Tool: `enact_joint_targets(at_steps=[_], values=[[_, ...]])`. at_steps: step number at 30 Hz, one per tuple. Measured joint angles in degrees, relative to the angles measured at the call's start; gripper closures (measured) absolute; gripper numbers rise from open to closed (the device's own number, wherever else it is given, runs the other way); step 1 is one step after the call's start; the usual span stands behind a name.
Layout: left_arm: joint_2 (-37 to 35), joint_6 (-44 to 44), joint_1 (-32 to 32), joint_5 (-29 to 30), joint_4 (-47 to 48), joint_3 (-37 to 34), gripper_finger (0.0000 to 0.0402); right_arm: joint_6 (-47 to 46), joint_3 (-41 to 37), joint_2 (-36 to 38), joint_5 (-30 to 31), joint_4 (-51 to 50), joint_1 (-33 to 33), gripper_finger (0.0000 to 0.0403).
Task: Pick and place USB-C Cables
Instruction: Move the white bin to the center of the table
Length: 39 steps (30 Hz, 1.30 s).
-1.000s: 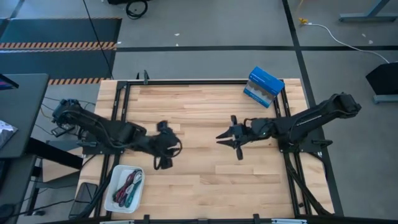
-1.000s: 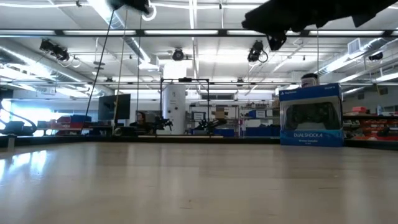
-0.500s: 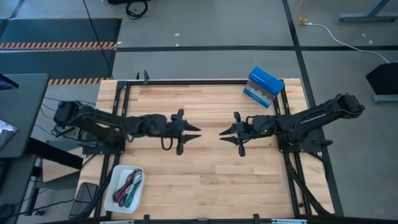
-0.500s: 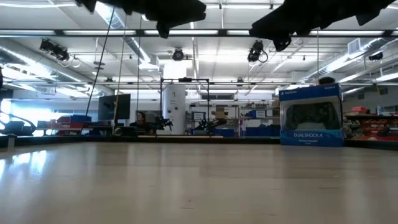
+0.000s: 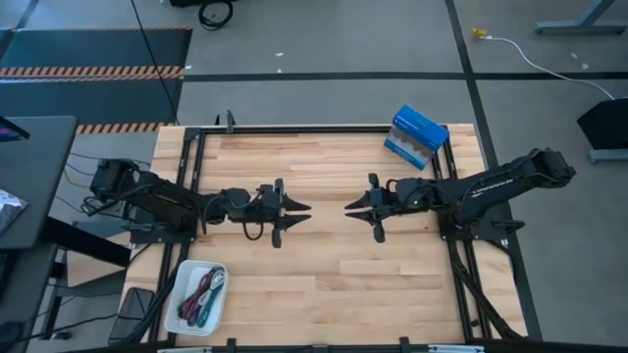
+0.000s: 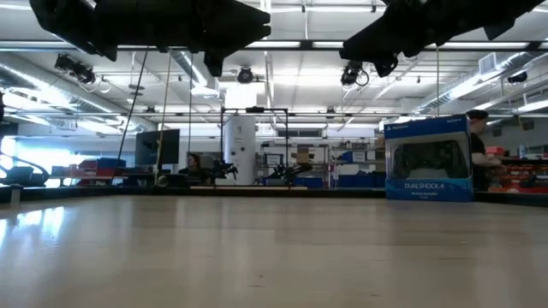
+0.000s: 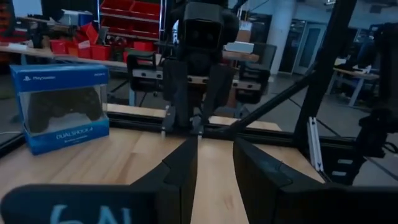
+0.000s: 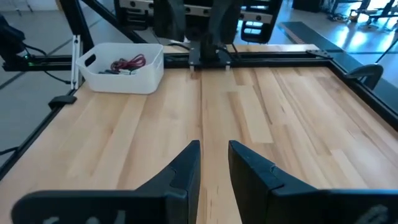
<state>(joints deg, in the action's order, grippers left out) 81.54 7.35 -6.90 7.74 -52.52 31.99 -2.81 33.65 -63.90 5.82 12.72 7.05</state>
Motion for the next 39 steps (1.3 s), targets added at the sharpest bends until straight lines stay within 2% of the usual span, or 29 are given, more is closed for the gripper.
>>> enact_joint_targets(at_steps=[18, 22, 26, 29, 35, 39], values=[[0.0, -2.0, -0.3, 0.1, 0.1, 0.0, 0.0292, -1.7, 0.0, -0.9, 0.1, 1.8, 0.0, 0.0314], [-0.9, -3.5, -0.3, 0.2, 1.1, -0.7, 0.0292, -1.2, 0.0, 1.2, -2.9, 4.3, 0.0, 0.0314], [-3.7, -3.4, 0.0, 1.7, 0.7, -3.6, 0.0299, -0.2, -0.1, 5.0, -2.7, 0.6, -0.1, 0.0314], [-5.5, -2.8, 0.2, 4.5, -2.2, -7.4, 0.0311, -0.2, -2.7, 7.7, -2.4, 2.0, -0.2, 0.0314], [-6.3, -1.8, 0.3, 2.5, -13.7, -12.6, 0.0338, -1.8, -10.8, 11.9, -2.4, 12.0, -2.6, 0.0316], [-6.3, -1.7, 0.3, 2.3, -14.3, -12.9, 0.0351, -3.7, -13.3, 14.0, -2.5, 14.7, -3.9, 0.0316]])
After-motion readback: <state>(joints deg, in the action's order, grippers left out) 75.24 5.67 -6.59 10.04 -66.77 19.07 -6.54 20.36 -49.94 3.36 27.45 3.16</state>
